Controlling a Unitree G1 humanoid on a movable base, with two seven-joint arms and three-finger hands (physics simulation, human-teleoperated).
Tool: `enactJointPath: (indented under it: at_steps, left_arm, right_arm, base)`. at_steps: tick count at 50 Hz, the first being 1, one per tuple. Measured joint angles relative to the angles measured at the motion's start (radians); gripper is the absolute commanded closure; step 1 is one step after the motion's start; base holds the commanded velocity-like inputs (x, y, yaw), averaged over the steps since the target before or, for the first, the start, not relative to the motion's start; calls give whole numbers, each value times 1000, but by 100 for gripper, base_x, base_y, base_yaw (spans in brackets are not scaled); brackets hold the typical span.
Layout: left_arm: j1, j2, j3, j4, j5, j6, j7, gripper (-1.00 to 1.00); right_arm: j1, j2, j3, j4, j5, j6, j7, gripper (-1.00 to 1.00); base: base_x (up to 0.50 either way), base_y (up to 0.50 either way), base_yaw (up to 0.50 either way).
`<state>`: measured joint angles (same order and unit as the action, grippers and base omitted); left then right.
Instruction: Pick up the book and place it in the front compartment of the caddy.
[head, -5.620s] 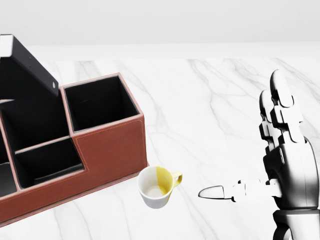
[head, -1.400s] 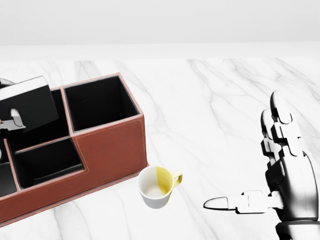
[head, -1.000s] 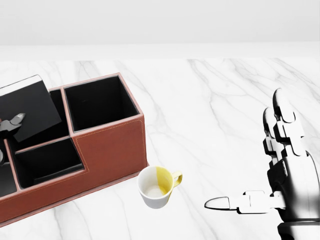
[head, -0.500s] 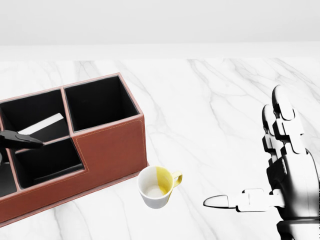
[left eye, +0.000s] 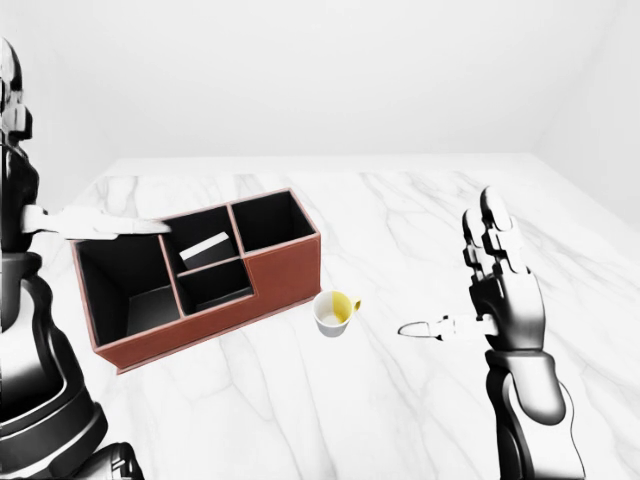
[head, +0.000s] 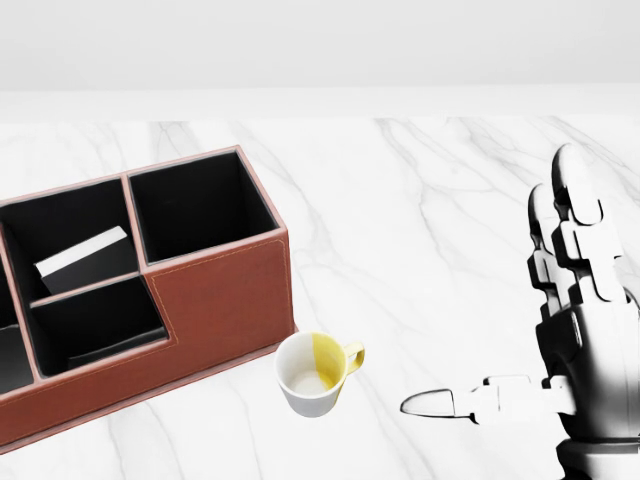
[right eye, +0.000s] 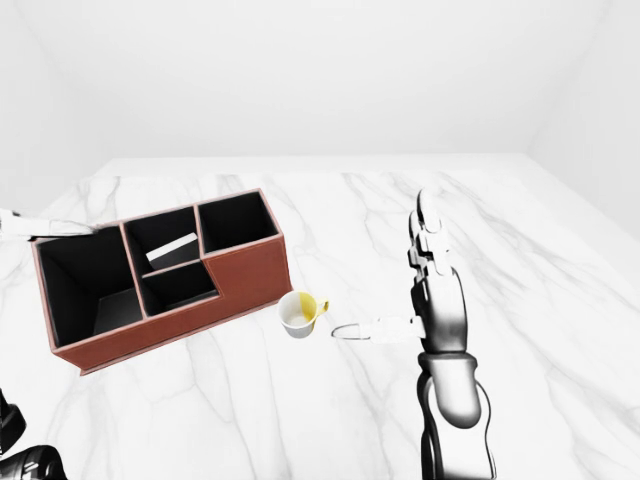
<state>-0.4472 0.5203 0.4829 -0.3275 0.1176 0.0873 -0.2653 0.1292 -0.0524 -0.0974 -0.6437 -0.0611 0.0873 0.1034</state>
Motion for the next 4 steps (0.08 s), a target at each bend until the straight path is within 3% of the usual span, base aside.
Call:
enactJointPath:
  at_steps: [4]
  left_arm:
    - [112,-64,87,-243,-128,0,-34,-100]
  right_arm:
    - [19,9,17,-68,-10,0,3,-99]
  base:
    - [0,0,0]
